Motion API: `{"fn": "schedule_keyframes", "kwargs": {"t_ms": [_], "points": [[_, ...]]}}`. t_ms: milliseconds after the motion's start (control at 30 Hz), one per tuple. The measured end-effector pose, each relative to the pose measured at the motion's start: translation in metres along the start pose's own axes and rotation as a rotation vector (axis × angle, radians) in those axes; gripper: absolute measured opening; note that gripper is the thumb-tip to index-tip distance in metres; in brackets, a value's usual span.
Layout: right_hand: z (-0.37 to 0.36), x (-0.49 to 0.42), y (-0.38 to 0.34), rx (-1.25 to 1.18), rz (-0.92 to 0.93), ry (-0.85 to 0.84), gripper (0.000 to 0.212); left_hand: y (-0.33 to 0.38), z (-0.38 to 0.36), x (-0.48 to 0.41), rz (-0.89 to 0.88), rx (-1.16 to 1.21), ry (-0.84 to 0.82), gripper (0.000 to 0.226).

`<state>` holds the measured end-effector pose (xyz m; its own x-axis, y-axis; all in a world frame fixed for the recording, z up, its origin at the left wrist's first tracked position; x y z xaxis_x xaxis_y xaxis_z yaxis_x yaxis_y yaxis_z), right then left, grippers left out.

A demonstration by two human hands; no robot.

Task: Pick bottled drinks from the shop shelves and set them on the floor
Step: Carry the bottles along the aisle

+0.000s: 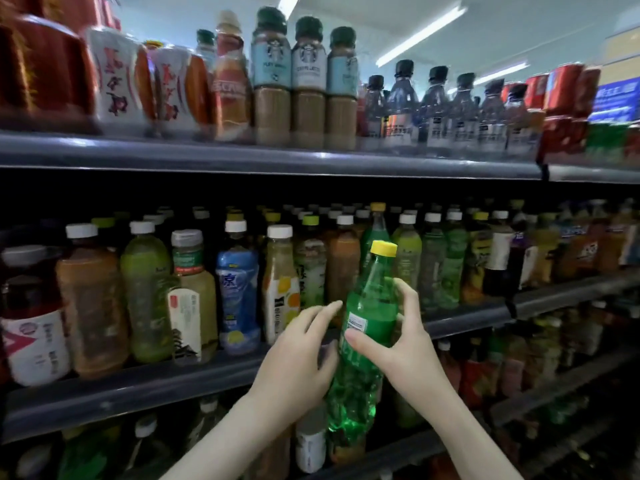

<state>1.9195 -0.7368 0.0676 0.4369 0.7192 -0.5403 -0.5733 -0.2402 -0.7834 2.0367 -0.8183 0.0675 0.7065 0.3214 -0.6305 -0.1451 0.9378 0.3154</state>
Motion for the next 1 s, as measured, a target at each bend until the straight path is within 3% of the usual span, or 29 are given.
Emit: {"fn": "schedule_keyframes", "kwargs": {"t_ms": [500, 733, 1000], "points": [[0.319, -0.002, 0.141, 0.092, -0.075, 0.083, 0.078, 0.181, -0.253, -0.153, -0.019, 0.213, -0.128, 0.050], [0.399, -0.019, 0.217, 0.062, -0.138, 0.155, 0.083, 0.197, -0.353, -0.216, 0.016, 0.391, -0.295, 0.043], [0.419, -0.029, 0.298, 0.071, -0.216, 0.098, 0.079, 0.192, -0.441, -0.227, 0.056, 0.458, -0.416, 0.080]]}}
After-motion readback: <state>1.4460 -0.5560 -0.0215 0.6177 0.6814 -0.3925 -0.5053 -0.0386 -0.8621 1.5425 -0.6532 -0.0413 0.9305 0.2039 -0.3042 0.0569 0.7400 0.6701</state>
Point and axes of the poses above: each hand's wrist, its own x-axis away from the middle knuckle, its own z-axis out of the back of the hand, y = z × x, the point moved 10 cm from there along -x, towards the middle knuckle, and after that the axes turned 5 degrees about -y, right-handed, at the moved point
